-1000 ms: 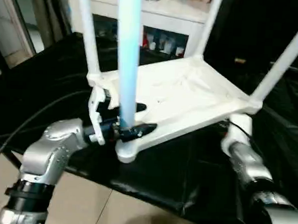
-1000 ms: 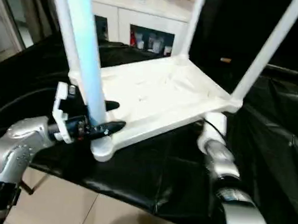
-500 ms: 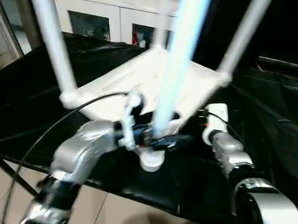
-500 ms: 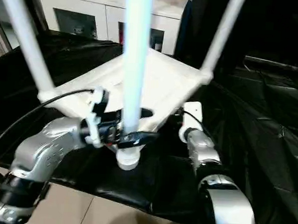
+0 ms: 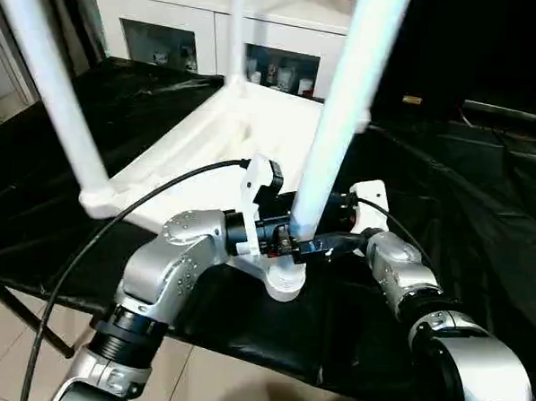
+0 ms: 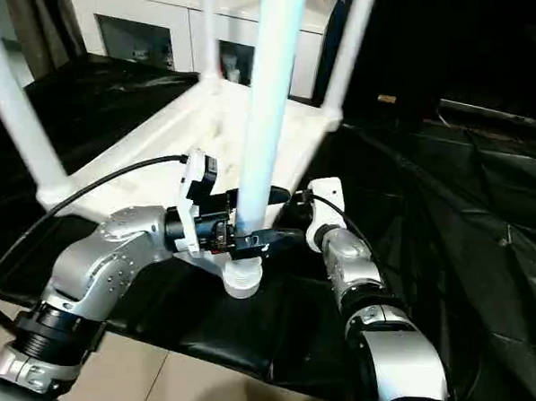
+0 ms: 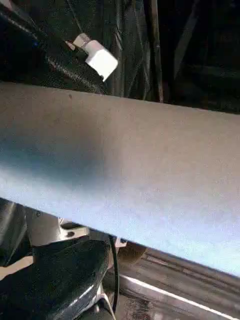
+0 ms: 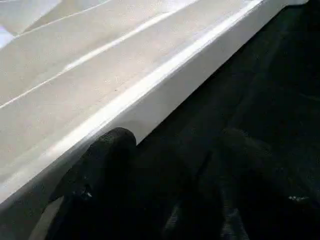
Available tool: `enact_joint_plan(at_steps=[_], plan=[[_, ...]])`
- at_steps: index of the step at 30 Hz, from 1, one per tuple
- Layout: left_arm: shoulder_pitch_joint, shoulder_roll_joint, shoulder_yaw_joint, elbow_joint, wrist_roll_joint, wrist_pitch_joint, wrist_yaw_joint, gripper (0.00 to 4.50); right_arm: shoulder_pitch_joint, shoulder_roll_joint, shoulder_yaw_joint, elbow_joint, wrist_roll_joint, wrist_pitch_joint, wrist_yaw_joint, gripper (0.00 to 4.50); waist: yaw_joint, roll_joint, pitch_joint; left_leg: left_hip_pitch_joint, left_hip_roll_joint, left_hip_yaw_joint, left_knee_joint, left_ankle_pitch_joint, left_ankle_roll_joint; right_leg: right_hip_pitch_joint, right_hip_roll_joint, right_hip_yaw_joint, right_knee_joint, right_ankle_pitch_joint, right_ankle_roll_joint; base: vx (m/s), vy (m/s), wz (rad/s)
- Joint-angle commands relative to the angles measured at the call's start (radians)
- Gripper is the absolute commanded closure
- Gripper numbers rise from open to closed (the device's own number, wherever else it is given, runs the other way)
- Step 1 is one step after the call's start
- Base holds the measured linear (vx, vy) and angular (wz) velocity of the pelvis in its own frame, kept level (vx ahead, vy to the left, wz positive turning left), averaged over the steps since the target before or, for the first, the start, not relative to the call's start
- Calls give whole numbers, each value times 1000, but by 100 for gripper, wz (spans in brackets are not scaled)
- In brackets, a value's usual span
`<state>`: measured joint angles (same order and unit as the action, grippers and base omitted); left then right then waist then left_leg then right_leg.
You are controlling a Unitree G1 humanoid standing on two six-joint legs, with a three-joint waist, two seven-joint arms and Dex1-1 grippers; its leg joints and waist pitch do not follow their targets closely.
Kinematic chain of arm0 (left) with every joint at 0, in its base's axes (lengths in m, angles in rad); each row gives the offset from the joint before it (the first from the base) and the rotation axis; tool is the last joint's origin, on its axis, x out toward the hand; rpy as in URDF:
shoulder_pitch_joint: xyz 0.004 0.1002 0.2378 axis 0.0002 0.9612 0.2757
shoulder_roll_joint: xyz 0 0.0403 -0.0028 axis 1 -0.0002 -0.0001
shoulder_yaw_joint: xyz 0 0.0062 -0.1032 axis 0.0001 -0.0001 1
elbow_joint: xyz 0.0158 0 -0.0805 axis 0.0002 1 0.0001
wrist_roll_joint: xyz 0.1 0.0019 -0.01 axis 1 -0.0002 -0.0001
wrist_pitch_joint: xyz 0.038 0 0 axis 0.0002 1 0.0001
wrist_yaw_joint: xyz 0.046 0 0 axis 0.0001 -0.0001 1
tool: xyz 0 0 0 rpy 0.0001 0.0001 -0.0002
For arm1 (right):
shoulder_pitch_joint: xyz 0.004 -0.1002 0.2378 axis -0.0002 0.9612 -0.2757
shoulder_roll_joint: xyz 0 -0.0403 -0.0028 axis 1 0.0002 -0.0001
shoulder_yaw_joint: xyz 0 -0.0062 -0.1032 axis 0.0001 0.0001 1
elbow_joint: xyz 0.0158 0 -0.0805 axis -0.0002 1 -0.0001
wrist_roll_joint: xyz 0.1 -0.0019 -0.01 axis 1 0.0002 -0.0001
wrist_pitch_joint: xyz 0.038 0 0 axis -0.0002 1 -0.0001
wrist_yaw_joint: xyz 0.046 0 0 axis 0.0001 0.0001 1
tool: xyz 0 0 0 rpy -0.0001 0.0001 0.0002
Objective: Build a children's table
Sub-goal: Rotate table base
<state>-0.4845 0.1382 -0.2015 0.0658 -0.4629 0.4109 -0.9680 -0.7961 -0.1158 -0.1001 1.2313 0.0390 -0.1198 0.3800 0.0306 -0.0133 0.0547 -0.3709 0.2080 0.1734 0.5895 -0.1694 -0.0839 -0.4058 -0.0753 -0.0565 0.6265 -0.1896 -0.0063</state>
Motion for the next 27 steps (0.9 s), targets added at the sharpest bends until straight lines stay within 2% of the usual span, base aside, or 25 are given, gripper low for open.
enact_joint_plan(at_steps=[1,5,6,8,10,20,24,27], plan=[[-36,-28,-36,22,18,-13,6,1,-20,53,35,3,-3,-20,92,138,9,6,-66,5,14,3,-64,-250,27,56,-49,36,-75,-165,-251,0,0,0],[-44,-39,-36,40,27,-29,6,1,-20,54,32,6,0,-23,115,138,8,6,-66,6,14,3,-65,-257,28,56,-50,36,-78,-179,-255,0,0,0],[-46,-43,-36,46,28,-34,6,1,-17,55,28,3,8,-20,149,138,8,11,-66,7,14,3,-63,-256,30,56,-50,37,-77,-170,-259,0,0,0],[-48,-45,-36,51,29,-39,6,1,-14,53,36,1,0,-27,169,138,8,8,-67,4,14,3,-63,-252,35,58,-49,36,-76,-158,-265,0,0,0],[-50,-48,-36,56,32,-44,8,1,-13,52,40,0,-3,-30,174,138,8,14,-66,7,15,3,-64,-255,36,56,-49,36,-75,-153,-274,0,0,0],[-74,-74,-27,131,89,-116,45,1,-11,25,28,4,-13,-49,167,138,9,13,-67,7,16,3,-63,-250,43,58,-51,36,-77,-139,-281,0,0,0],[-89,-48,-21,198,156,-183,90,1,-16,-5,8,2,-10,-69,136,138,11,13,-67,7,15,2,-63,-245,46,59,-51,36,-77,-139,-276,0,0,0],[-84,-11,-13,208,169,-193,67,1,-19,-36,0,-6,-7,-80,154,138,14,15,-68,8,16,3,-62,-240,49,57,-52,36,-76,-139,-277,0,0,0]])
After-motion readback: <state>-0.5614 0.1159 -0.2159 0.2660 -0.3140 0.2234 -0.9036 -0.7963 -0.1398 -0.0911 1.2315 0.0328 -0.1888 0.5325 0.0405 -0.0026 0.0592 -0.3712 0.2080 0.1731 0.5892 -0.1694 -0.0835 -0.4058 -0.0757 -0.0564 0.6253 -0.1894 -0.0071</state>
